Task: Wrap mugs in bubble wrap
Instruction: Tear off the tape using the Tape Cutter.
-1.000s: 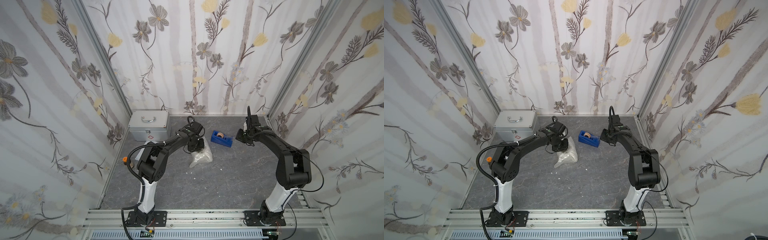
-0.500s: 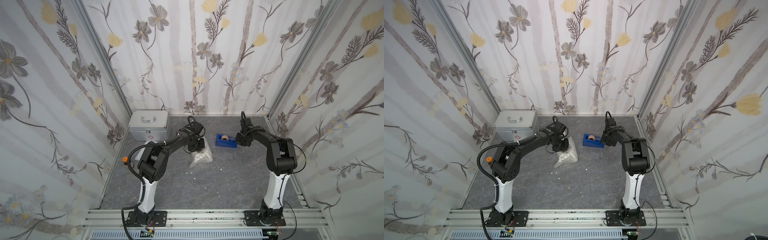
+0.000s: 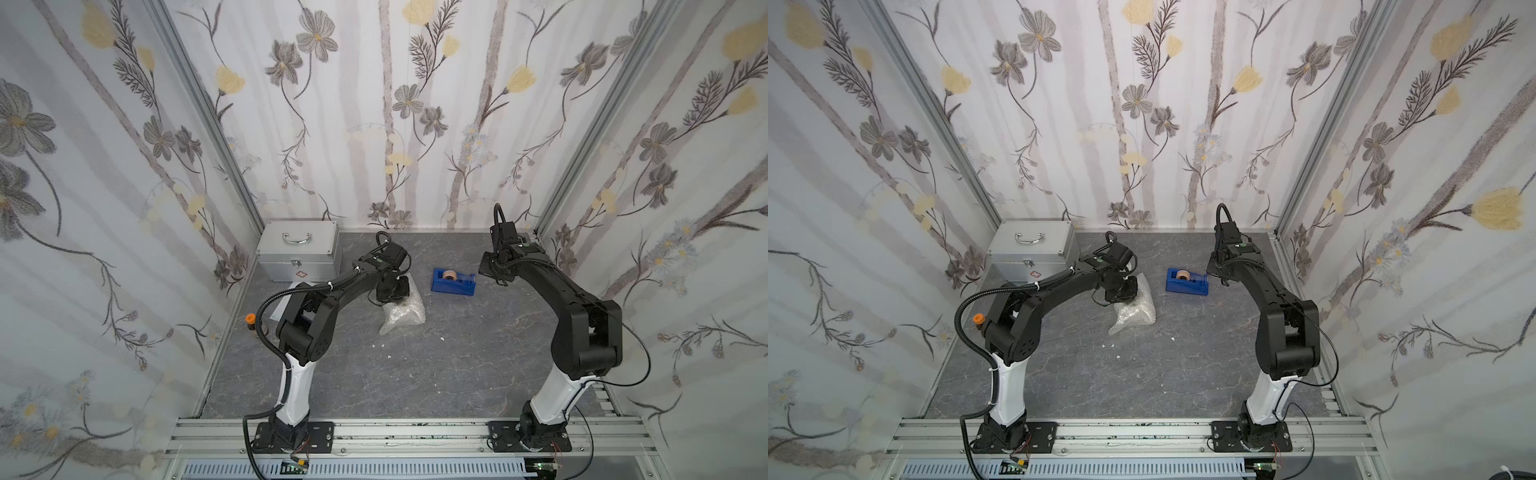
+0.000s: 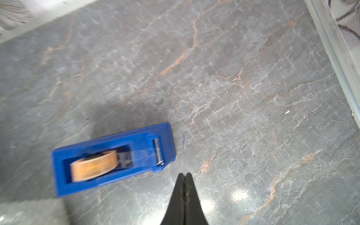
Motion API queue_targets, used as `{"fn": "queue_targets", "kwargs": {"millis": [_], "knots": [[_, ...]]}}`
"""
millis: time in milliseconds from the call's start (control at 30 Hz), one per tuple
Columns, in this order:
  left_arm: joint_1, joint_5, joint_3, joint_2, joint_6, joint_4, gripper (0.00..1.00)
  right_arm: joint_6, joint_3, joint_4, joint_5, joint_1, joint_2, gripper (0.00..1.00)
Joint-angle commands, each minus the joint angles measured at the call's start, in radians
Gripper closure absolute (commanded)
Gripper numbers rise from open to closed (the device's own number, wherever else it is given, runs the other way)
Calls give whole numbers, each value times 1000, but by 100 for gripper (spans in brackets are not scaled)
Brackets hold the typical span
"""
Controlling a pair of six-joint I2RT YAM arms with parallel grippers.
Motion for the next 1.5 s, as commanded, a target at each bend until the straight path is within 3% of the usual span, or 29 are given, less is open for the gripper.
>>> {"fn": "queue_targets", "kwargs": {"millis": [0, 233, 400, 633, 1100, 1467], "knots": [[-1, 19, 8, 4, 4, -16, 89, -46, -34, 40, -202, 24, -63, 100], [10, 87, -22, -4, -20, 43, 89, 12, -85, 222, -650, 131, -77, 100], [24, 115, -52, -24, -34, 77, 89, 65, -80, 310, -816, 197, -7, 100], [44, 162, -86, -43, -52, 122, 89, 19, -1, 241, -840, 246, 113, 100], [64, 222, -150, -71, -97, 219, 89, -10, 74, 199, -867, 293, 216, 100], [69, 228, -189, -90, -109, 244, 90, -49, 163, 75, -744, 310, 314, 100]]}}
